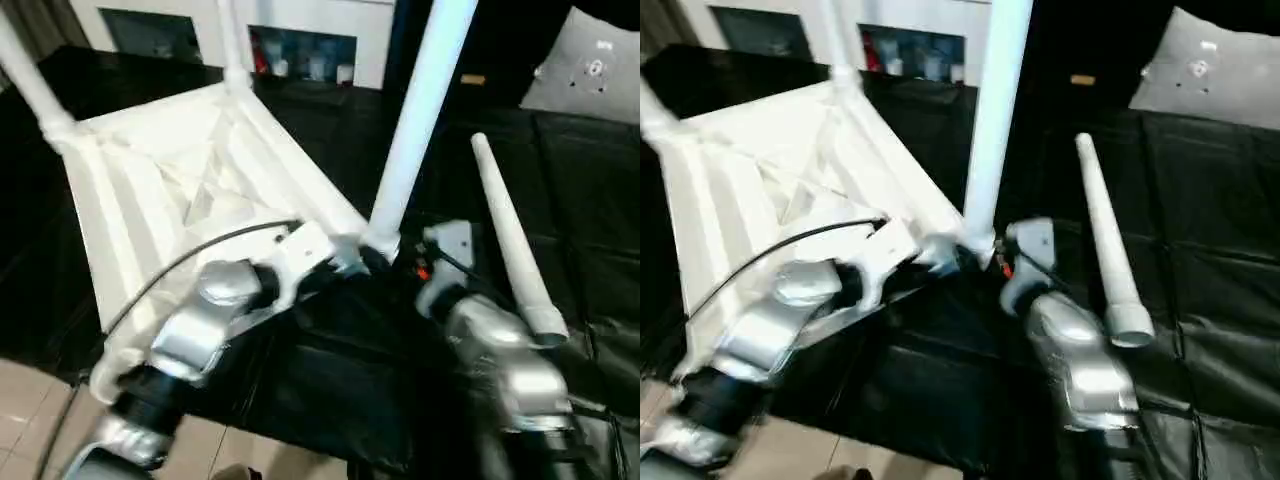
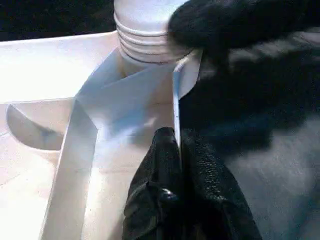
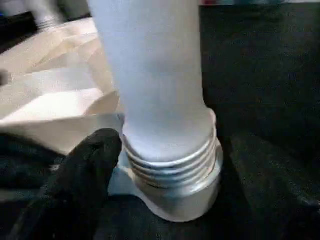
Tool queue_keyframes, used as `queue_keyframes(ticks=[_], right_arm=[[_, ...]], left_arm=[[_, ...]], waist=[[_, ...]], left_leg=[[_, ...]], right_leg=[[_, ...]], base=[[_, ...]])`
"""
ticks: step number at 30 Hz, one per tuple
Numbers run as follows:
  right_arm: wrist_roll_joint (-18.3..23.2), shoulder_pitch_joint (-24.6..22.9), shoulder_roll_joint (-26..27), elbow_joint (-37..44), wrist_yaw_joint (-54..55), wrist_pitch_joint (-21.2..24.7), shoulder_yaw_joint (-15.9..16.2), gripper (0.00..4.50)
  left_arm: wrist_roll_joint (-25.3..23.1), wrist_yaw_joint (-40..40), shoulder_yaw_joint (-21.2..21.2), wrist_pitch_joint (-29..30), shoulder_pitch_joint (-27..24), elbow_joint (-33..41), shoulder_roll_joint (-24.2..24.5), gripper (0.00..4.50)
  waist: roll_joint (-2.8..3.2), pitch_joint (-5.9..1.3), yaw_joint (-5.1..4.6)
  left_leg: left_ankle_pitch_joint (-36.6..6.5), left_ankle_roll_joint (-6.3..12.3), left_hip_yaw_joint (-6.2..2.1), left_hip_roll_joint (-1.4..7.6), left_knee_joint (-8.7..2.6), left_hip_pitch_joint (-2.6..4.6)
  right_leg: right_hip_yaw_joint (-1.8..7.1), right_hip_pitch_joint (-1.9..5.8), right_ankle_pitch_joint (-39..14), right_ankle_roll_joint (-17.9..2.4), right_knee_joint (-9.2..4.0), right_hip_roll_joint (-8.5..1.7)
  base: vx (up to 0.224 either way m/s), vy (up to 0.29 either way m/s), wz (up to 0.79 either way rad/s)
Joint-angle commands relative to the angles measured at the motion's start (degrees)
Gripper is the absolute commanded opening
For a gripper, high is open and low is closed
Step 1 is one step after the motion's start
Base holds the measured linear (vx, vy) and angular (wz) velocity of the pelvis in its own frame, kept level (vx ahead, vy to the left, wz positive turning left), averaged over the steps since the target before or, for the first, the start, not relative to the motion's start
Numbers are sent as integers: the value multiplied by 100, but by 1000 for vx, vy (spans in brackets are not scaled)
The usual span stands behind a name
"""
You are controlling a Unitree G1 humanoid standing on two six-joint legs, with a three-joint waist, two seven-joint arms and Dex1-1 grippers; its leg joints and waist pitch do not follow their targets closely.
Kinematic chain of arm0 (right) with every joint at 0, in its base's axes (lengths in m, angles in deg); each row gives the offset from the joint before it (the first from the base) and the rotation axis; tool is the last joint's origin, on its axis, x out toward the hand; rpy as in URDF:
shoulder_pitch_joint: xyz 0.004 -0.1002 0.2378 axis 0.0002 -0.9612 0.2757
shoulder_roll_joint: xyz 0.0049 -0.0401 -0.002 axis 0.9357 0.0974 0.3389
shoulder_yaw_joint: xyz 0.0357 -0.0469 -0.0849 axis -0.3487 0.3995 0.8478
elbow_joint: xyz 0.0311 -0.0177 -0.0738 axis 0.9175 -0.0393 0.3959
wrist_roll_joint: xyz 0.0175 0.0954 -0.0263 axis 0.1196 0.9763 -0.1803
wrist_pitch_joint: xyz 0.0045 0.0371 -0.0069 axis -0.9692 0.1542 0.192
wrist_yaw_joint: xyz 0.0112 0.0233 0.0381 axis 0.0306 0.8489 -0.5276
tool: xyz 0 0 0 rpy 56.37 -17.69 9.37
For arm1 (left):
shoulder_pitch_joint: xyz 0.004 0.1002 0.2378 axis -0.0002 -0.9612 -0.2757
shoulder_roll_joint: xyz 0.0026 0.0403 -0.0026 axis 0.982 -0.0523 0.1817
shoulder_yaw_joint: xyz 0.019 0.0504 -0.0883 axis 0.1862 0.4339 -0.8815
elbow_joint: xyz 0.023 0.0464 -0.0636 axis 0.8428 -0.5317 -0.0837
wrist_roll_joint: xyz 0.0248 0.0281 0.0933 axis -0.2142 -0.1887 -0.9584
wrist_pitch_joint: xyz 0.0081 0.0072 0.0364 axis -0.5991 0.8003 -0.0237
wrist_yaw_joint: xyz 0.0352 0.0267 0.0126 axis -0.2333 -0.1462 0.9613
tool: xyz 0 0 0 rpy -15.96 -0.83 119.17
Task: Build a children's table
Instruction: Rotate leg to tighten
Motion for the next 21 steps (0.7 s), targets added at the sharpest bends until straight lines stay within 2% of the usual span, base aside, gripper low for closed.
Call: queue_keyframes(ticks=[1, 2, 5, 10, 11, 13, 17, 19, 21], right_arm=[[204, -10, -321, 187, -688, -60, 1, 423], [246, -7, -467, 187, -900, -78, 31, 431], [394, 24, -964, 180, -1732, -137, 204, 442], [455, 252, -1492, -46, -2871, -222, 638, 442], [455, 252, -1492, -46, -2871, -222, 638, 442], [340, 410, -1593, -270, -3159, -347, 843, 442], [131, 592, -1583, -555, -3243, -612, 1004, 442], [93, 755, -1546, -758, -3379, -709, 1114, 442], [180, 911, -1515, -926, -3612, -634, 1213, 442]], left_arm=[[35, -489, 133, -259, -125, -127, 240, 0], [69, -644, 155, -406, -139, -148, 329, 0], [192, -1226, 256, -810, -183, -210, 668, 0], [317, -2222, 514, -1454, -132, -370, 1225, 0], [317, -2222, 514, -1454, -132, -370, 1225, 0], [341, -2489, 574, -1662, -49, -461, 1308, 0], [369, -2705, 651, -1804, 34, -549, 1345, 0], [412, -2933, 727, -1935, 98, -609, 1371, 0], [401, -3074, 778, -2045, 145, -650, 1378, 0]], waist=[[-50, -405, 62], [-46, -414, 84], [-41, -423, 129], [-47, -458, 192], [-47, -465, 202], [-52, -478, 284], [-69, -499, 333], [-100, -498, 353], [-107, -495, 374]], left_leg=[[-121, 831, 0, 171, -345, -99], [-121, 775, 4, 167, -346, -91], [-119, 794, 4, 157, -343, -90], [120, 876, -3, 185, -331, -79], [150, 875, -4, 193, -328, -69], [333, 887, 4, 210, -327, -46], [408, 819, 5, 227, -323, -42], [392, 818, 16, 219, -320, -55], [384, 835, 23, 210, -320, -57]], right_leg=[[413, 505, -1955, -626, -453, -427], [418, 505, -2000, -577, -457, -425], [414, 502, -1980, -561, -456, -415], [414, 497, -1617, -735, -384, -413], [414, 491, -1579, -765, -373, -415], [420, 476, -1370, -904, -334, -417], [430, 482, -1262, -944, -295, -436], [435, 492, -1216, -969, -287, -442], [435, 495, -1241, -974, -290, -438]], base=[[0, 0, 0], [0, 0, 0], [0, 0, 0], [0, 0, 0], [0, 0, 0], [0, 0, 0], [0, 0, 0], [0, 0, 0], [0, 0, 0]])
